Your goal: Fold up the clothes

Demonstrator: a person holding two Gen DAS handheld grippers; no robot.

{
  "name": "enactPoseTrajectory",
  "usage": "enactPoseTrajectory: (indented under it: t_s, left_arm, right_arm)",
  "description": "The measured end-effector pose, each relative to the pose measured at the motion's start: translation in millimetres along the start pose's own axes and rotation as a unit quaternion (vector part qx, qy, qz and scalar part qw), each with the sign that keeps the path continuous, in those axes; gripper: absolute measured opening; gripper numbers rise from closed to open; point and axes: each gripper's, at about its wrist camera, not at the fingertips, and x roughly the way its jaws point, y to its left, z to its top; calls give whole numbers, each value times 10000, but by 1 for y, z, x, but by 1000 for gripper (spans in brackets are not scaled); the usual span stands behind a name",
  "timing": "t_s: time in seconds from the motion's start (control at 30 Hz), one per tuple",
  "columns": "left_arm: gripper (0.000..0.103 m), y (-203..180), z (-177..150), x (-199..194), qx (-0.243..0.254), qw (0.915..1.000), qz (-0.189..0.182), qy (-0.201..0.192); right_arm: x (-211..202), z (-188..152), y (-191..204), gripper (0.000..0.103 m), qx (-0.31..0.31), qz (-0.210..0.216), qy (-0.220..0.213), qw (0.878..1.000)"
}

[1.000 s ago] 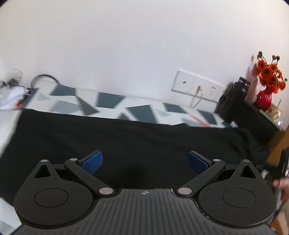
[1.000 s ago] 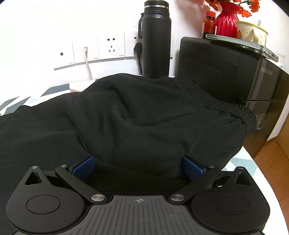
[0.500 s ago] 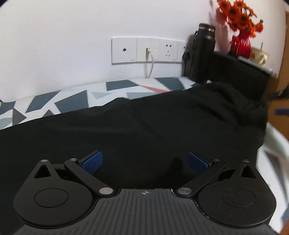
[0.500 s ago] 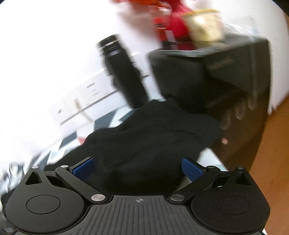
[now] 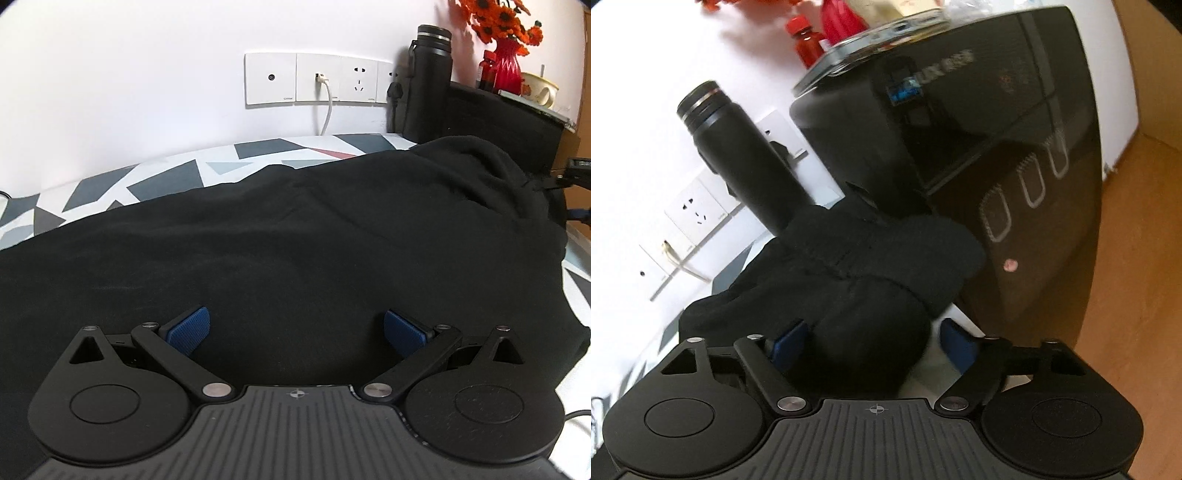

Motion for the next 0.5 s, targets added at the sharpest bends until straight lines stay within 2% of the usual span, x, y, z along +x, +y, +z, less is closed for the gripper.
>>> enactPoseTrajectory:
  t_s: [0.03,0.07,0.1,0.2,0.23,0.3,0.33,0.37,0.4,0.5]
  left_arm:
    - [103,1,0,0,-6,10000,-17,-3]
    - [103,1,0,-1,-10,10000,-28,-5]
    - [103,2,-1,-1,-15,10000,-39,-7]
    - [103,-1,-1,-1,55,10000,8,3]
    - [103,-2,-1,-1,64,10000,10,3]
    - [103,-1,-1,0,59,10000,-4,0]
    - [103,-1,-1,0,55,10000,-12,-5]
    - [103,-1,-1,0,48,10000,-20,-17]
    - [103,-1,-2,0,40,10000,-27,-29]
    - [103,-1,-2,-1,35,10000,-21,-61]
  right_arm:
    - [0,0,2,42,-74,-92,-48,9999]
    - [0,0,4,28,-148,-185,-96,9997]
    - [0,0,6,21,-222,-277,-143,9993]
    - [-7,8,-12,16,209,-127,-243,9994]
    - [-8,8,-12,16,136,-207,-251,9994]
    - [-9,8,-8,20,-104,-422,-258,9987]
    - [-10,7,-6,27,-223,-530,-261,9980]
    - [-11,7,-4,47,-343,-637,-264,9970]
    - [-17,7,2,54,-573,-681,-380,9953]
    - [-36,8,22,54,-1257,-674,-724,9871]
